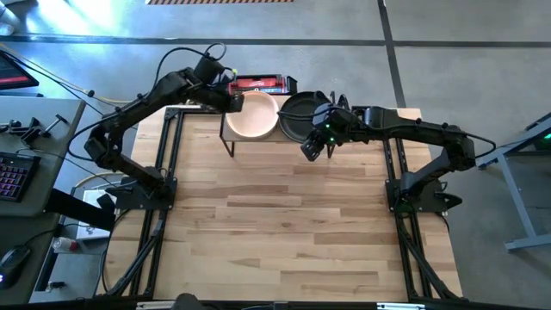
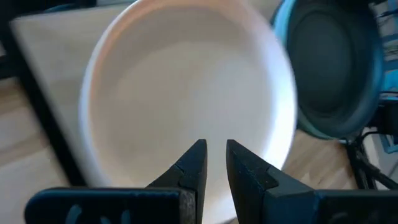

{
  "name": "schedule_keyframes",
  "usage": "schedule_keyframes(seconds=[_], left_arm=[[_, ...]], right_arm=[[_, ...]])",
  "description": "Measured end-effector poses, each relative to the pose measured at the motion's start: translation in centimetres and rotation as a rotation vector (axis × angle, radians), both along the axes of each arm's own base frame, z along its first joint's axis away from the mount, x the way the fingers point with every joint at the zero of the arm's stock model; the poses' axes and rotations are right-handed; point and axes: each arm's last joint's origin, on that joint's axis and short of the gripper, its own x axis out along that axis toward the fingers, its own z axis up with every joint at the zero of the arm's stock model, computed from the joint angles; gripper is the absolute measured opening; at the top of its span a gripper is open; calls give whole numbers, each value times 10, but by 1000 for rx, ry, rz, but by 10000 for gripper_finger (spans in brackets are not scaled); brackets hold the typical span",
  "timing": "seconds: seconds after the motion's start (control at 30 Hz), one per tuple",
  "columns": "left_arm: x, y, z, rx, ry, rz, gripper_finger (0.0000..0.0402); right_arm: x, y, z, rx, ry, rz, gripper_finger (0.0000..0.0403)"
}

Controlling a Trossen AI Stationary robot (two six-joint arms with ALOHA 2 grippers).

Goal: Place and stack plates onto a shelf
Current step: Stack the light orange plate on the top of the white plate on the shelf

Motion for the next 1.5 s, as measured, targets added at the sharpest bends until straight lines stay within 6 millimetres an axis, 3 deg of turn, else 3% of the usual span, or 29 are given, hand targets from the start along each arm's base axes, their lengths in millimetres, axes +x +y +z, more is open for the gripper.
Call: schedule_keyframes(seconds=[0.27,0.57,1.0,1.5], left_arm=[[20,6,-2,57,-80,-11,48],[31,16,-20,26,-46,-11,48],[38,23,-45,-63,41,-10,48],[32,15,-44,-110,86,-17,47]], right_arm=[[12,-2,-15,17,54,3,158],[16,0,-19,46,61,2,158],[16,5,-19,46,62,15,158],[16,5,-19,41,64,21,158]])
